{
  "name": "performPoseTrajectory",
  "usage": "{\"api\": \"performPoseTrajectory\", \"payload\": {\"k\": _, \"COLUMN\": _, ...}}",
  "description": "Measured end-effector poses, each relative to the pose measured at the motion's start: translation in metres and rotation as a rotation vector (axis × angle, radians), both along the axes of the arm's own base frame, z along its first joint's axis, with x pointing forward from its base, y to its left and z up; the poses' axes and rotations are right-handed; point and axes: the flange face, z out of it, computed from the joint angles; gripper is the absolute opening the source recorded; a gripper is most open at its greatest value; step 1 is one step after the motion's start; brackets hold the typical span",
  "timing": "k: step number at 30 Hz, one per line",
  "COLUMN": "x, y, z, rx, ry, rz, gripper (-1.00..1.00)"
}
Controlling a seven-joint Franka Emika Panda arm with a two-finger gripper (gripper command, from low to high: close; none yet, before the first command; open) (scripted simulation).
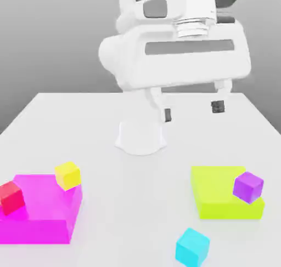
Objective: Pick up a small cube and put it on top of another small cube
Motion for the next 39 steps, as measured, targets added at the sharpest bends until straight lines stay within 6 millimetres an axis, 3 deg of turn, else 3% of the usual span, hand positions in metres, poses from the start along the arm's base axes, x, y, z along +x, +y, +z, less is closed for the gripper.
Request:
{"api": "performPoseTrajectory", "payload": {"k": 5, "x": -0.002, "y": 0.027, "z": -0.095, "rx": -0.069, "ry": 0.118, "rz": 0.161, "gripper": 0.00}}
{"api": "performPoseTrajectory", "payload": {"k": 10, "x": -0.019, "y": 0.035, "z": -0.185, "rx": -0.147, "ry": 0.234, "rz": 0.303, "gripper": 0.00}}
{"api": "performPoseTrajectory", "payload": {"k": 15, "x": -0.025, "y": 0.037, "z": -0.256, "rx": -0.172, "ry": 0.267, "rz": 0.348, "gripper": 0.00}}
{"api": "performPoseTrajectory", "payload": {"k": 16, "x": -0.026, "y": 0.037, "z": -0.269, "rx": -0.171, "ry": 0.268, "rz": 0.348, "gripper": -1.00}}
{"api": "performPoseTrajectory", "payload": {"k": 23, "x": -0.026, "y": 0.037, "z": -0.272, "rx": -0.172, "ry": 0.269, "rz": 0.349, "gripper": -1.00}}
{"api": "performPoseTrajectory", "payload": {"k": 27, "x": -0.026, "y": 0.037, "z": -0.229, "rx": -0.172, "ry": 0.269, "rz": 0.350, "gripper": -1.00}}
{"api": "performPoseTrajectory", "payload": {"k": 29, "x": -0.018, "y": 0.007, "z": -0.206, "rx": -0.164, "ry": 0.274, "rz": 0.260, "gripper": -1.00}}
{"api": "performPoseTrajectory", "payload": {"k": 34, "x": -0.007, "y": -0.116, "z": -0.162, "rx": -0.122, "ry": 0.292, "rz": -0.101, "gripper": -1.00}}
{"api": "performPoseTrajectory", "payload": {"k": 36, "x": -0.014, "y": -0.169, "z": -0.146, "rx": -0.099, "ry": 0.300, "rz": -0.254, "gripper": -1.00}}
{"api": "performPoseTrajectory", "payload": {"k": 39, "x": -0.050, "y": -0.279, "z": -0.119, "rx": -0.045, "ry": 0.314, "rz": -0.564, "gripper": -1.00}}
